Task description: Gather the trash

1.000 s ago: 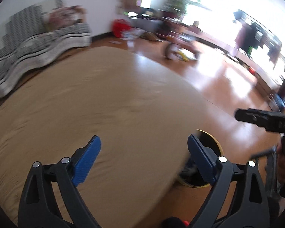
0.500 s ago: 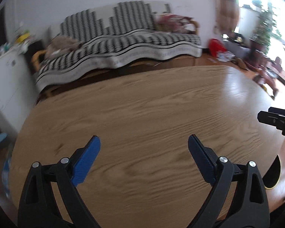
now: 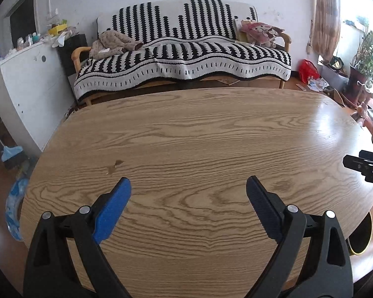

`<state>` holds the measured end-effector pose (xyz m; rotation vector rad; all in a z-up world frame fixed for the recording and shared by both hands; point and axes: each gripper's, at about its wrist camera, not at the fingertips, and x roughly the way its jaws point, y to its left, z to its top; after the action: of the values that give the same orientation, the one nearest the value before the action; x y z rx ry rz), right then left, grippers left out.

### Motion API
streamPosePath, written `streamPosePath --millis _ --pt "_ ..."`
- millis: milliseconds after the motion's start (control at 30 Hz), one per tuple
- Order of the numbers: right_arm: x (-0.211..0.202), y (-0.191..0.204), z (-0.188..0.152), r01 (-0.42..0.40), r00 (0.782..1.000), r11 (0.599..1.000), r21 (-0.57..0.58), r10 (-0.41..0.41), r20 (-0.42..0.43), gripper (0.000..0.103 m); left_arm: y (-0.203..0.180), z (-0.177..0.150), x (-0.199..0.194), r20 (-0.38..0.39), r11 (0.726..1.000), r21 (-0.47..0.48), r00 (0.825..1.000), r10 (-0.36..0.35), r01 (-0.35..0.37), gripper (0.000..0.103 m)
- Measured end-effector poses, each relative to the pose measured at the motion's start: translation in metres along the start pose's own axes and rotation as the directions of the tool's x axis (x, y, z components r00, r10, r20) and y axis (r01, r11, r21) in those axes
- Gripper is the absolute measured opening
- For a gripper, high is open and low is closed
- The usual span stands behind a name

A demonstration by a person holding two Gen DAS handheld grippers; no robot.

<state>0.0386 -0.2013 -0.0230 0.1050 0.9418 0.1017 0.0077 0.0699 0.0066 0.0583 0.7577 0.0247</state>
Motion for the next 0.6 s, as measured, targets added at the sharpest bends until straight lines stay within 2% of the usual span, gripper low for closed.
streamPosePath --millis 67,267,600 --pt "0.000 -0.005 -0.001 -0.001 1.000 1.000 0.003 0.001 -0.009 0.083 -0.004 0.002 0.002 -0.009 1.000 -0.004 1.000 -0.007 0.007 0.091" --pt "-0.002 -0.015 -0.002 0.001 1.000 1.000 -0.004 -0.001 -0.020 0.083 -0.003 0.005 0.005 -0.036 0.992 -0.096 0.995 -0.088 0.084 0.091" --pt "-0.004 -0.002 -0.001 -0.015 1.000 0.998 -0.055 0.014 -0.025 0.084 -0.015 0.008 0.013 -0.046 0.996 -0.076 0.998 -0.046 0.043 0.091"
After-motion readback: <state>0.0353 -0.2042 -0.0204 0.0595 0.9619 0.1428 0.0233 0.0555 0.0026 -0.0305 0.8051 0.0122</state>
